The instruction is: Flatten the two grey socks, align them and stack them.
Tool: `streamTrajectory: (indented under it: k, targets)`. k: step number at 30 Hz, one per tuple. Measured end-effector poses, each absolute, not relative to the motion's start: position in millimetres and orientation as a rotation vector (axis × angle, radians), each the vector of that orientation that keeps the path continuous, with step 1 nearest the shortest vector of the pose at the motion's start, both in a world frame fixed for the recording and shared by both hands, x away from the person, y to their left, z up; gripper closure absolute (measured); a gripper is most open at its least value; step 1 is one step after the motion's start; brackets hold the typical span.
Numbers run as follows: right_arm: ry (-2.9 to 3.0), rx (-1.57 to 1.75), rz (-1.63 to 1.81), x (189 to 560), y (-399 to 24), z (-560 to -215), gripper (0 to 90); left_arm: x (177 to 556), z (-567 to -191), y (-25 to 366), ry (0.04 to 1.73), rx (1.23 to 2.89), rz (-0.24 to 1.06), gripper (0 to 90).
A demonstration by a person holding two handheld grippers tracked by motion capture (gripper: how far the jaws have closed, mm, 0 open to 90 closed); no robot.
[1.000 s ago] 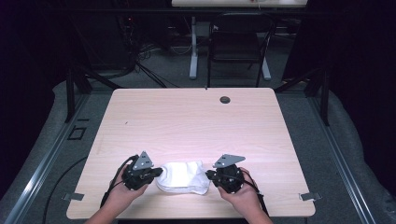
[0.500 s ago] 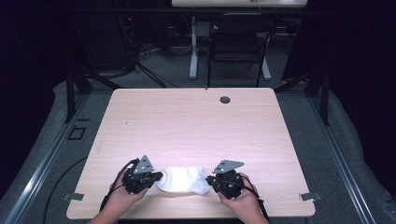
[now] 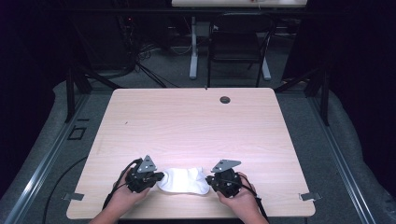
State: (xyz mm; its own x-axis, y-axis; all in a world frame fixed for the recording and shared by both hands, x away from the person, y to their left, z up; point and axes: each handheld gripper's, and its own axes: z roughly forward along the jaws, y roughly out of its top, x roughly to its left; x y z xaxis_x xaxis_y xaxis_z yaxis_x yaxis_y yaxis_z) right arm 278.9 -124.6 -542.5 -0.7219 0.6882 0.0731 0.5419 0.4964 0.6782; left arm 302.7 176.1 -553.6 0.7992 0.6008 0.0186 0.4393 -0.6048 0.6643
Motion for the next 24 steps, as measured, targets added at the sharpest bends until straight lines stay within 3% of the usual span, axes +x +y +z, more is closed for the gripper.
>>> streamTrajectory:
  k: [8, 10, 12, 20, 24]
  targets:
    - [2.539, 1.081, 1.019, 286, -125, -553, 85.6, 305, -559, 177, 0.776, 2.330, 0.313, 88.1]
    - [2.530, 1.085, 1.012, 286, -126, -554, 81.0, 305, -560, 178, 0.779, 2.322, 0.312, 87.6]
    - [2.500, 1.099, 1.026, 286, -128, -554, 75.8, 305, -559, 179, 0.786, 2.304, 0.316, 83.3]
    - [2.445, 1.048, 1.117, 278, -122, -541, 74.5, 300, -546, 182, 0.789, 2.228, 0.315, 70.6]
    - [2.478, 1.010, 1.119, 278, -111, -543, 72.5, 299, -554, 180, 0.796, 2.264, 0.309, 69.8]
